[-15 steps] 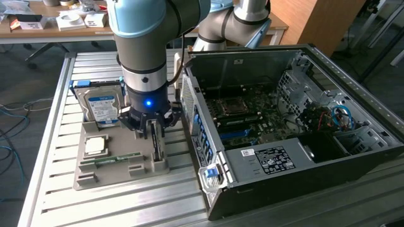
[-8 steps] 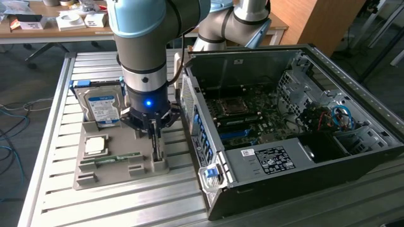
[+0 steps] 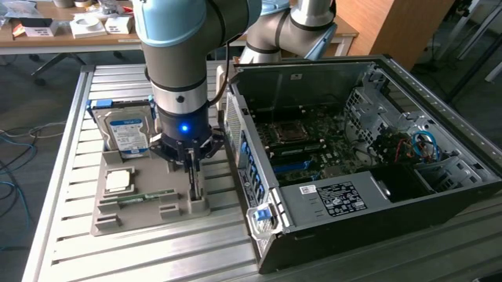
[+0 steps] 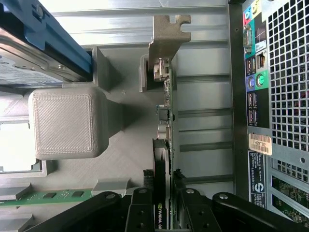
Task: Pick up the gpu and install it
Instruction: 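Pick up the gpu and move the gpu toward the slot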
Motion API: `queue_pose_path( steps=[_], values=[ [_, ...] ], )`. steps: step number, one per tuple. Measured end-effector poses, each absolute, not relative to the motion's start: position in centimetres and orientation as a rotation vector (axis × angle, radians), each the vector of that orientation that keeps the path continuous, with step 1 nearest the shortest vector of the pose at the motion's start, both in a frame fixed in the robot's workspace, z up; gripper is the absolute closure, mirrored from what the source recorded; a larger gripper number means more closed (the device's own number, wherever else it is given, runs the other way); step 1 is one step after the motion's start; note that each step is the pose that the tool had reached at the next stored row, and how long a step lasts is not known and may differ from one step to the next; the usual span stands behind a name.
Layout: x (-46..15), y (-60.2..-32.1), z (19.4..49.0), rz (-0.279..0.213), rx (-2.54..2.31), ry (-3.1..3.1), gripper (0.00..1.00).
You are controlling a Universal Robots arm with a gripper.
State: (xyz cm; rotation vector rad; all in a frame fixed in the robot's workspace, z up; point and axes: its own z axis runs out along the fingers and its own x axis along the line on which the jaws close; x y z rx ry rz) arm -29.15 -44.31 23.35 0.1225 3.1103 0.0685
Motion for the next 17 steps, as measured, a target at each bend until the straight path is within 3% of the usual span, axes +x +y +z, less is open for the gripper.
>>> queue_pose_path(
  steps=[17],
  values=[
    [-29.16, -44.30, 24.00, 0.069, 0.095, 3.112, 0.74]
  ],
)
